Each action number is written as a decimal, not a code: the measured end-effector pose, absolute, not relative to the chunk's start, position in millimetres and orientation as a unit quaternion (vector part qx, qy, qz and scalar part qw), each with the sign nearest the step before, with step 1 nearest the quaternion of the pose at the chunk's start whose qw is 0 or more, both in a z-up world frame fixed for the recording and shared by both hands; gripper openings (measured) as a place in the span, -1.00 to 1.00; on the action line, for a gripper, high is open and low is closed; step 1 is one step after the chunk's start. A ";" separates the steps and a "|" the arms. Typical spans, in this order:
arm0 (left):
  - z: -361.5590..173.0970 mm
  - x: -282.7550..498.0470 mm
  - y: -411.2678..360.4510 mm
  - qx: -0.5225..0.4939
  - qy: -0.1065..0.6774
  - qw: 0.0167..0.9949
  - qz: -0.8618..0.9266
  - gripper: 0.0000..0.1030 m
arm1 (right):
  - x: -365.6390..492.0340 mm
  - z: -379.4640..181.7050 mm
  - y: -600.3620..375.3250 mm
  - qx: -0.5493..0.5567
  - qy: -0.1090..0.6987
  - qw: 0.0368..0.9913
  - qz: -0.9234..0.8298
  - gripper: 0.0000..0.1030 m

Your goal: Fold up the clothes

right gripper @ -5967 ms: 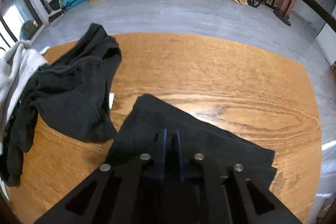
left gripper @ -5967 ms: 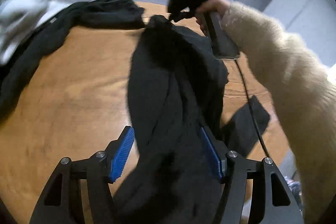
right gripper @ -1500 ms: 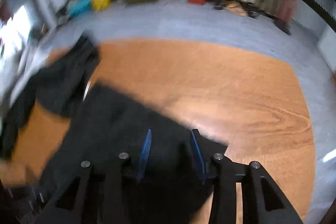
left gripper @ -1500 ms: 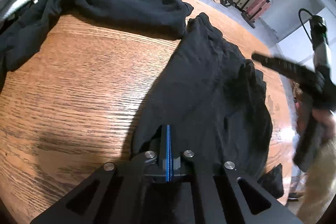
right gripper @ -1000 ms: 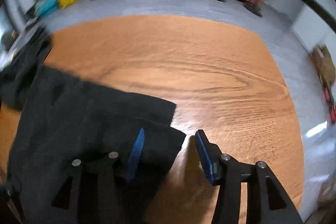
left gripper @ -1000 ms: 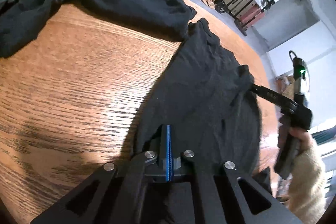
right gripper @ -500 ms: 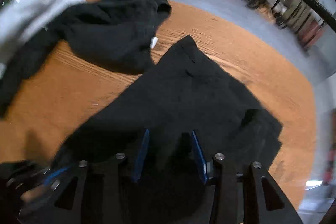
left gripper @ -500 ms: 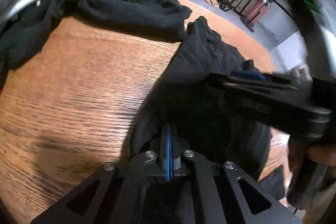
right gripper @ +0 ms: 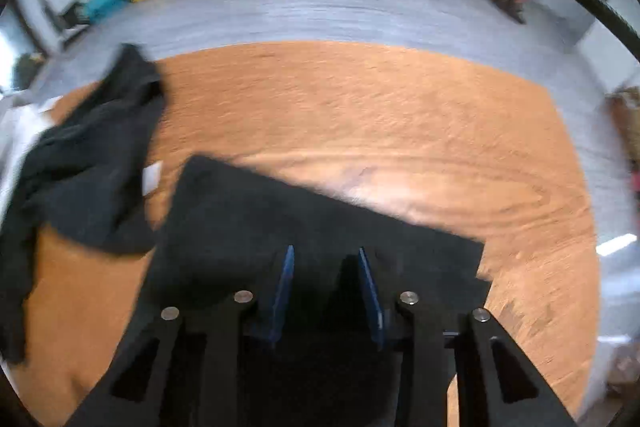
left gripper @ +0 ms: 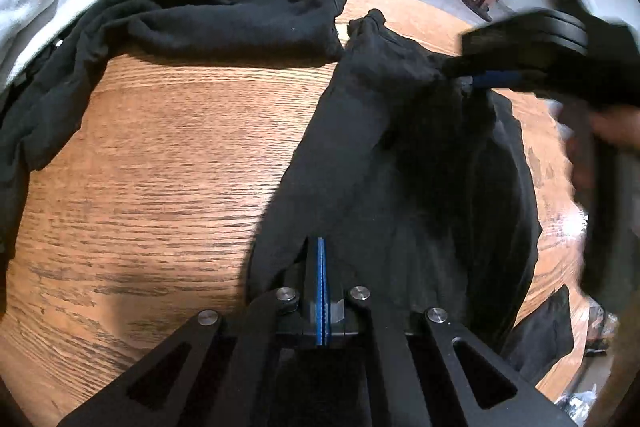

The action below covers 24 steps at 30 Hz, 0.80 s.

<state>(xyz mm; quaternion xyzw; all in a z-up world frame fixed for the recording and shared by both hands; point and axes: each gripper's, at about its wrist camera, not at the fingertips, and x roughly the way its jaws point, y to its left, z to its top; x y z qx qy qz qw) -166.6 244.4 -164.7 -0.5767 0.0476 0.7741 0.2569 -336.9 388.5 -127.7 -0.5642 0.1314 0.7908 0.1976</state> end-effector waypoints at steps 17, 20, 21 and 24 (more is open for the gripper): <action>-131.5 -141.5 194.4 -0.558 0.024 0.237 0.795 -0.93 | -258.1 -107.9 441.1 -0.553 0.116 0.238 0.790 -0.05; -106.0 -125.9 154.3 -0.560 -0.028 0.233 0.794 -0.53 | -196.9 -91.5 399.8 -0.531 0.121 0.149 0.825 0.44; -102.0 -118.9 144.8 -0.564 -0.042 0.232 0.792 -0.29 | -165.1 -91.7 378.9 -0.527 0.107 0.130 0.833 0.48; -92.1 -90.7 129.3 -0.559 -0.062 0.237 0.792 0.30 | -69.7 -92.2 316.0 -0.512 0.066 0.072 0.853 0.64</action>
